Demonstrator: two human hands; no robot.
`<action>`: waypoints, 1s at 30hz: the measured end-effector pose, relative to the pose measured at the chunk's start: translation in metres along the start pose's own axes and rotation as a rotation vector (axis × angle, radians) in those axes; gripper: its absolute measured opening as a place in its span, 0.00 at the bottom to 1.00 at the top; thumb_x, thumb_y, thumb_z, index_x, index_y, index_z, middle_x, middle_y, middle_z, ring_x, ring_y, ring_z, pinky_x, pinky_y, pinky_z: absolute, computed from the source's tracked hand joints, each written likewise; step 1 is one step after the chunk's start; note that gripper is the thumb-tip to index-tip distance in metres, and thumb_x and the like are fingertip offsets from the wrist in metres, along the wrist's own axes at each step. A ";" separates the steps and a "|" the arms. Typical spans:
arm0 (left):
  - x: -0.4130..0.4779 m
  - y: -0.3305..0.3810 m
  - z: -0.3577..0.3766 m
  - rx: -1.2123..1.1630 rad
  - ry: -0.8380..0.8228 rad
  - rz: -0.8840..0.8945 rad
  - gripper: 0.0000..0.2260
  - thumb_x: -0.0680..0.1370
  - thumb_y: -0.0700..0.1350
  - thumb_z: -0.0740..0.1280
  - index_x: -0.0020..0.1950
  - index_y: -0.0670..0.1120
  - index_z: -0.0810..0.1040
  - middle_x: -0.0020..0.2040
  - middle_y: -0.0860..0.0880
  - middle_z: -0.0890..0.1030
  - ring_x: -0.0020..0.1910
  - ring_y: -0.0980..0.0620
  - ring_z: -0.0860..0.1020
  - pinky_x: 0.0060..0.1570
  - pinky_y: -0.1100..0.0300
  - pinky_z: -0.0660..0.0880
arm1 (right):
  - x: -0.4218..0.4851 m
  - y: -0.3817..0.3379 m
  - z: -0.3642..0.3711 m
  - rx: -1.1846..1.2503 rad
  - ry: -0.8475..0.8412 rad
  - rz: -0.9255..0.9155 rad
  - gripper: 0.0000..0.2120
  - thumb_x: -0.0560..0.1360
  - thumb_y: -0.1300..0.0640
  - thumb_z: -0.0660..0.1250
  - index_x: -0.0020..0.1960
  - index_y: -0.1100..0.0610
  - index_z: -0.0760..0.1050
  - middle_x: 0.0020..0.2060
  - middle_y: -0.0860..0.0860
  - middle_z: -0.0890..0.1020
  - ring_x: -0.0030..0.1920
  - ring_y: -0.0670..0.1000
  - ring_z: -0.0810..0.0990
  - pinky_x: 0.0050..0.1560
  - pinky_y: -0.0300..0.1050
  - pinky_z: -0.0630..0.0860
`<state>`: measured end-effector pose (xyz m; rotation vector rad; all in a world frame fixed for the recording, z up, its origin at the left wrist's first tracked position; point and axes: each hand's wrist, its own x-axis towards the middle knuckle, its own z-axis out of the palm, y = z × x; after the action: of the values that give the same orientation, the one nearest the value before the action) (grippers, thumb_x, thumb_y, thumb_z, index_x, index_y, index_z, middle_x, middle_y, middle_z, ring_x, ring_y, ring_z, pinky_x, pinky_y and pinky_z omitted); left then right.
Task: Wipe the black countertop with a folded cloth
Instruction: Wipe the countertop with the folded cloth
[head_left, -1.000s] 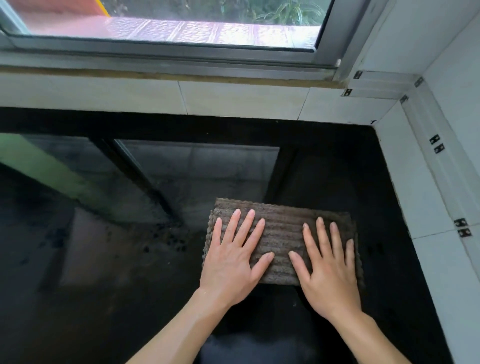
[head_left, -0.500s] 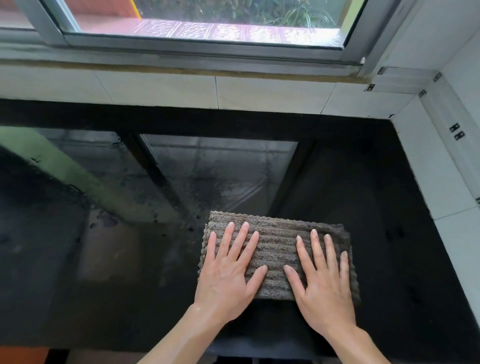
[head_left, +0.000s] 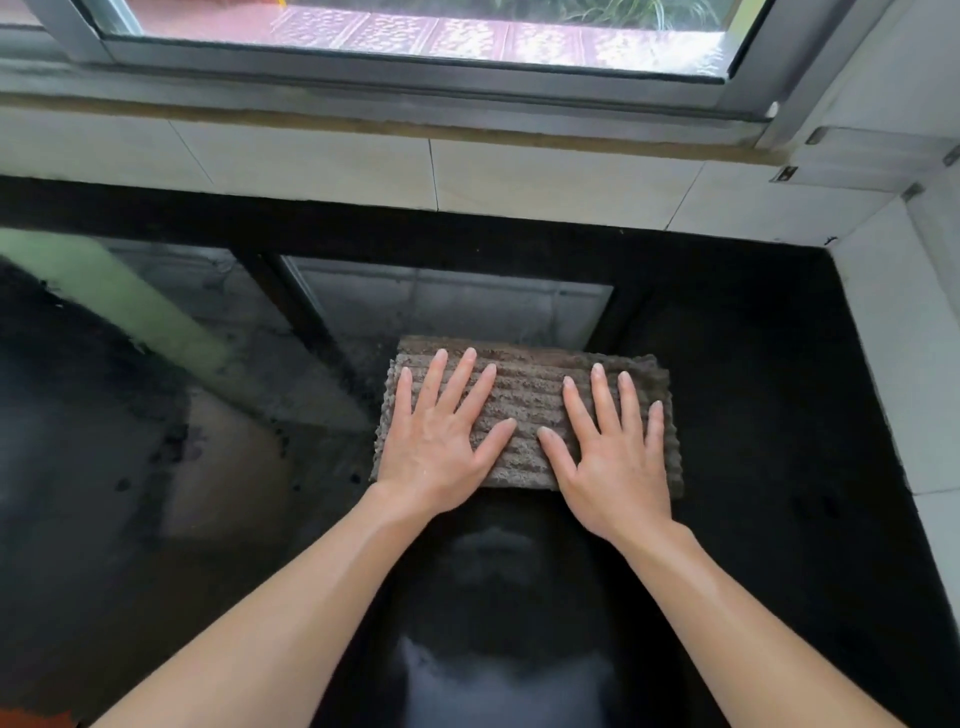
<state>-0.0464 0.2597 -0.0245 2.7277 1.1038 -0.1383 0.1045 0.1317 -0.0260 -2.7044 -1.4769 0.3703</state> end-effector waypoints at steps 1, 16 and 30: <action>0.011 -0.002 -0.001 0.002 0.004 -0.011 0.31 0.79 0.67 0.40 0.80 0.57 0.41 0.80 0.54 0.39 0.78 0.51 0.34 0.74 0.46 0.31 | 0.013 0.001 -0.002 0.001 -0.001 -0.005 0.33 0.77 0.32 0.35 0.78 0.44 0.38 0.78 0.48 0.35 0.75 0.51 0.27 0.72 0.57 0.28; 0.049 -0.014 -0.008 -0.013 0.046 -0.008 0.33 0.78 0.68 0.38 0.80 0.55 0.44 0.81 0.52 0.43 0.79 0.51 0.38 0.75 0.47 0.34 | 0.058 -0.001 -0.011 0.016 0.015 -0.045 0.33 0.78 0.32 0.37 0.79 0.45 0.40 0.79 0.49 0.38 0.76 0.51 0.31 0.73 0.57 0.30; -0.007 -0.029 -0.003 -0.013 0.018 0.069 0.31 0.78 0.68 0.37 0.78 0.57 0.39 0.80 0.54 0.39 0.77 0.52 0.33 0.75 0.46 0.33 | -0.008 -0.028 0.001 0.007 0.012 0.024 0.34 0.78 0.33 0.37 0.79 0.46 0.42 0.79 0.49 0.39 0.76 0.51 0.30 0.74 0.58 0.33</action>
<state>-0.0716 0.2760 -0.0248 2.7564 1.0096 -0.0966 0.0771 0.1402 -0.0212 -2.7164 -1.4393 0.3590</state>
